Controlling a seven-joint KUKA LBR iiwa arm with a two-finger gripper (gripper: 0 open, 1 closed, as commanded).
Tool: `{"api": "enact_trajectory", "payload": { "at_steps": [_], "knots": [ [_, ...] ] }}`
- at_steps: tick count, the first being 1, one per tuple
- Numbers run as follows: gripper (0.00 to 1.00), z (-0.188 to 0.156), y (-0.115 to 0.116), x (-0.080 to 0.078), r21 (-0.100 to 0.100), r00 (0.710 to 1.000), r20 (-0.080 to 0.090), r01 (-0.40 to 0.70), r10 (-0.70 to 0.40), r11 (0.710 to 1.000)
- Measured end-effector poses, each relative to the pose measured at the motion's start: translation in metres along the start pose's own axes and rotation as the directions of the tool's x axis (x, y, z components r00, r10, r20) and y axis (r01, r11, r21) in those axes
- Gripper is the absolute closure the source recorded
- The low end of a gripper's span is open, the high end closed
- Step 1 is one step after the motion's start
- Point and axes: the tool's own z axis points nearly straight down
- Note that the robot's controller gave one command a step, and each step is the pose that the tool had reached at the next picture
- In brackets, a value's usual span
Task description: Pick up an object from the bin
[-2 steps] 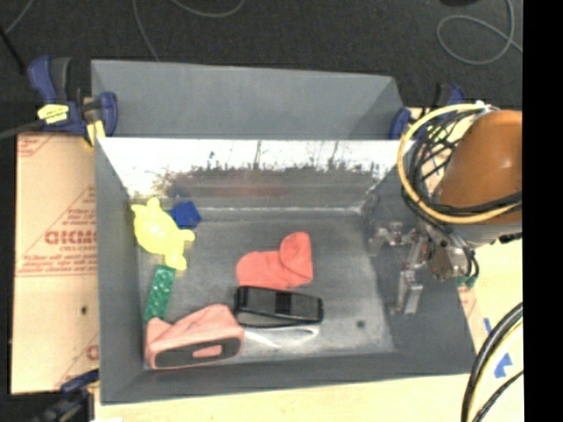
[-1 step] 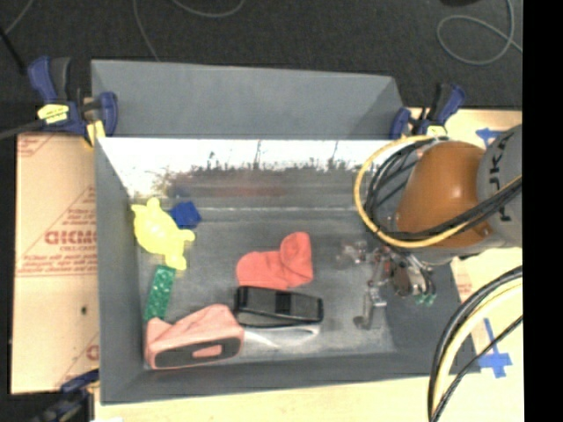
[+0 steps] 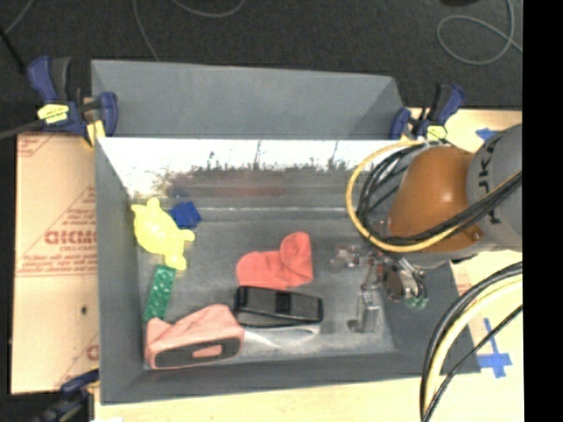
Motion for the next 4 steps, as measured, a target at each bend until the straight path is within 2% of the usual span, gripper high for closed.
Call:
{"api": "enact_trajectory", "payload": {
  "at_steps": [1, 2, 3, 4],
  "knots": [
    [0.00, 0.002, 0.037, -0.013, -0.004, 1.000, -0.002, 0.027, -0.027, 1.000],
    [0.00, 0.008, 0.039, -0.038, 0.002, 0.968, 0.006, 0.251, -0.251, 0.968],
    [0.00, 0.025, 0.067, -0.044, 0.008, 0.994, 0.001, 0.111, -0.111, 0.994],
    [1.00, 0.047, 0.090, -0.082, 0.000, 0.988, 0.014, -0.153, 0.153, 0.988]
  ]
}}
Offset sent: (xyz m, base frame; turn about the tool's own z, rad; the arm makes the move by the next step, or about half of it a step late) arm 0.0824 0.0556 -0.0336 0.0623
